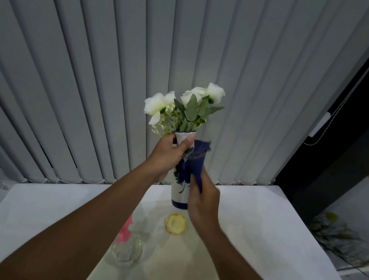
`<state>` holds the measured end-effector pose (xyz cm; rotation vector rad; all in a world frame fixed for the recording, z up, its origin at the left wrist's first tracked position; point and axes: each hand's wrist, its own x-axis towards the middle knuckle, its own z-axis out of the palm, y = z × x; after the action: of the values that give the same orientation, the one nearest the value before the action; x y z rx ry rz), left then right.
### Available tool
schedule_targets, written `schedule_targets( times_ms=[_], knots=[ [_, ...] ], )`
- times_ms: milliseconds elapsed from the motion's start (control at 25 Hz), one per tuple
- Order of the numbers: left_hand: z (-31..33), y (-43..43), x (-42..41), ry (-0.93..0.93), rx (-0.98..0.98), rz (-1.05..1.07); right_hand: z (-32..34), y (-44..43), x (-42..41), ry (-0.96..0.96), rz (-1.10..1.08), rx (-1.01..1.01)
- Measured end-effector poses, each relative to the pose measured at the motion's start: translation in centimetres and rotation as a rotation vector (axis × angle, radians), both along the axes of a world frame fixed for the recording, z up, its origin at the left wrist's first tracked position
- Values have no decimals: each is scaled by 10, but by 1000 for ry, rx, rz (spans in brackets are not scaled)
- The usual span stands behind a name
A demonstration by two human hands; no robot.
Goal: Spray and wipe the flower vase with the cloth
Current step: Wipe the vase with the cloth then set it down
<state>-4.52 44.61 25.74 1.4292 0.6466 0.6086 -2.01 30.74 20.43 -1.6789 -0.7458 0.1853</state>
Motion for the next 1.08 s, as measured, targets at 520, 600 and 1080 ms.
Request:
schedule_targets(
  times_ms=[520,600,1080],
  knots=[
    [-128,-4,-9,196,70,-42,-145,-110,11,371,-270,-370],
    [-144,-10,-9,231,63,-42,-153,-116,13,393,-289,-397],
    [-194,-21,-10,309,64,4,-178,-122,15,427,-267,-403]
  ],
)
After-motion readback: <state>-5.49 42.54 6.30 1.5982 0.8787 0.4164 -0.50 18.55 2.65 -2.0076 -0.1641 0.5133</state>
